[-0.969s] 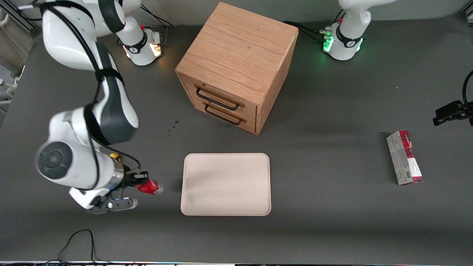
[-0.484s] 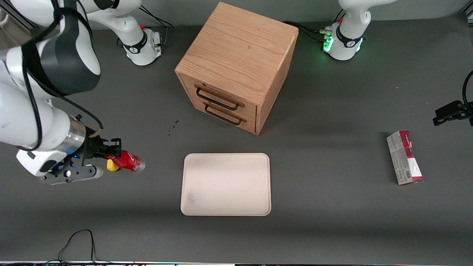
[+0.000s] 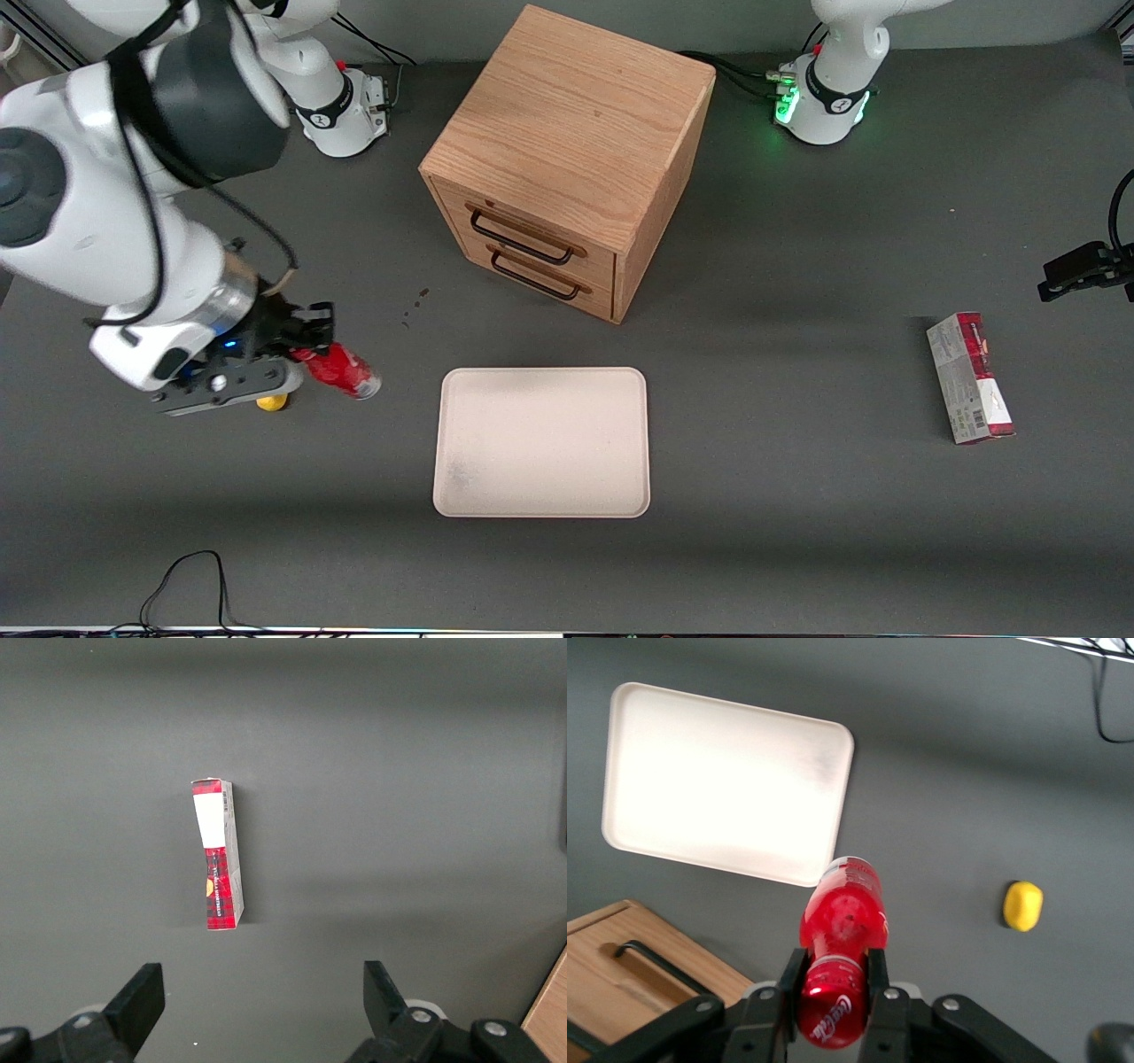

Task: Place coke bottle on tray
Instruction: 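Carry the upright bottle onto the tray's edge and lower it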

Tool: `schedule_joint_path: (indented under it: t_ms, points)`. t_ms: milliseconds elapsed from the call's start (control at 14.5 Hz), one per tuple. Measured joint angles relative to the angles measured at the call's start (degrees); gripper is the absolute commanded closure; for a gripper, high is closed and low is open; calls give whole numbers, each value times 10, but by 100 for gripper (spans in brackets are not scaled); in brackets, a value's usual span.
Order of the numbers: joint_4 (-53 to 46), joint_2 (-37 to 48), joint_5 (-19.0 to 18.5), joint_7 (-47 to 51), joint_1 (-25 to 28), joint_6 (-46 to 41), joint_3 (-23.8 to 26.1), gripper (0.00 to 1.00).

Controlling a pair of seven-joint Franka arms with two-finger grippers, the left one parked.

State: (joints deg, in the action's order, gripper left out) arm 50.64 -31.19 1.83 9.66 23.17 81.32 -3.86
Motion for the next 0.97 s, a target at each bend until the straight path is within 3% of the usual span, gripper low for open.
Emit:
schedule_joint_path:
  t_ms: [208, 969]
  points:
    - [-5, -1, -4, 36, 36, 16, 0, 92]
    - [-4, -150, -5, 36, 22, 188, -4, 97]
